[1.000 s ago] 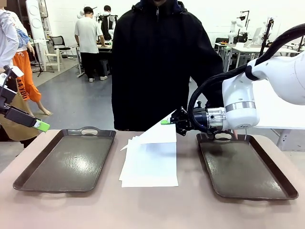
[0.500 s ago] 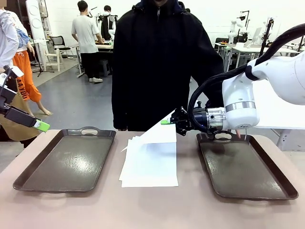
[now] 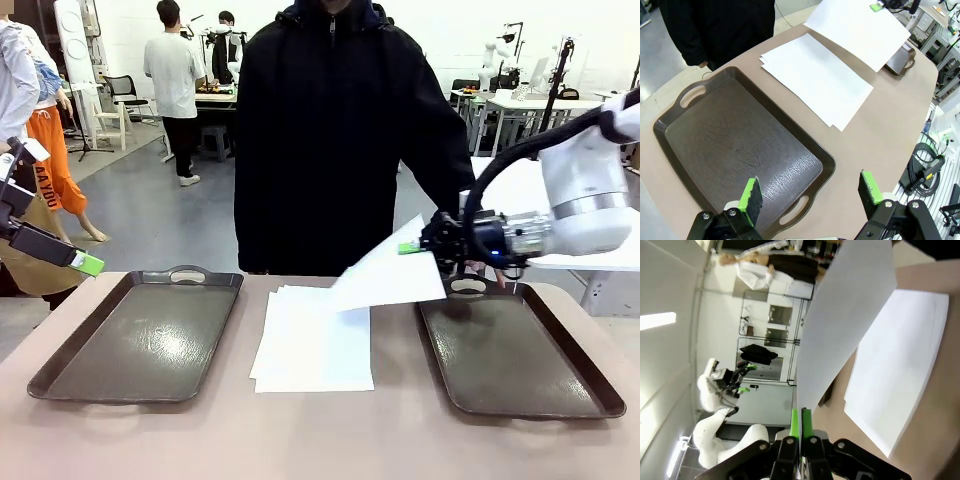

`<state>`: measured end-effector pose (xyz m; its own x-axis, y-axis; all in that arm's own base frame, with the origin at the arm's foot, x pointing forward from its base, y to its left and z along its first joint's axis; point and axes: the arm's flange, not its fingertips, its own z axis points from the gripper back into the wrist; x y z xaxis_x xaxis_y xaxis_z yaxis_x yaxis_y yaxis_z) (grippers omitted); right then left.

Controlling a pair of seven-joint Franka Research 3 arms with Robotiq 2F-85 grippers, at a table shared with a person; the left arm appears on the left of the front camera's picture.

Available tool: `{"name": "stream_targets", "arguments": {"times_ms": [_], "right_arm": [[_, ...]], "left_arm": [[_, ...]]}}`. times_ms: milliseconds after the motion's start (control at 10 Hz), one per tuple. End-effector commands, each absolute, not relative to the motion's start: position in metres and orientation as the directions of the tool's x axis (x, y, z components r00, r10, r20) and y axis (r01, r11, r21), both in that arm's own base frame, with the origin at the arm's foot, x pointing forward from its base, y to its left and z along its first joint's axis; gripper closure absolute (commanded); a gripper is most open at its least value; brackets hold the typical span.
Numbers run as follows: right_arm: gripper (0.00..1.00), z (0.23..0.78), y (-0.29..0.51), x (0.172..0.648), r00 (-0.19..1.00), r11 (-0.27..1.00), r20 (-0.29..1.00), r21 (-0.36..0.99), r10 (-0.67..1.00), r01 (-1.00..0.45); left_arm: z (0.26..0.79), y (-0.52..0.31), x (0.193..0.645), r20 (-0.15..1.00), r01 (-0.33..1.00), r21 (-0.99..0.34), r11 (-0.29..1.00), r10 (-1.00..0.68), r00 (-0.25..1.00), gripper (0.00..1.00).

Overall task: Sort the A4 documents.
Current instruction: Place the A4 Paper in the designated Handle tray.

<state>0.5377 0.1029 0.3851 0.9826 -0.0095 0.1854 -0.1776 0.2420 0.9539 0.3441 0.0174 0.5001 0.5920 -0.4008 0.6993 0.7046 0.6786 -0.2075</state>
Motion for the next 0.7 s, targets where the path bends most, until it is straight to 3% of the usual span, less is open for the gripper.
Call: {"name": "stream_targets", "arguments": {"times_ms": [0,400,600], "right_arm": [[0.99,0.377,0.07,0.519,0.98,0.262,0.19,0.944,0.06,-0.199],[0.99,0.354,0.0,0.522,0.95,0.265,0.272,0.915,0.153,-0.305],[0.99,0.338,-0.017,0.526,0.938,0.333,0.252,0.886,0.239,-0.323]], "left_arm": [[0.498,0.02,0.346,0.712,0.721,-0.208,0.66,-0.403,0.575,0.0],[0.498,0.02,0.346,0.712,0.721,-0.208,0.66,-0.403,0.575,0.0],[0.498,0.02,0.346,0.712,0.721,-0.208,0.66,-0.403,0.575,0.0]]}}
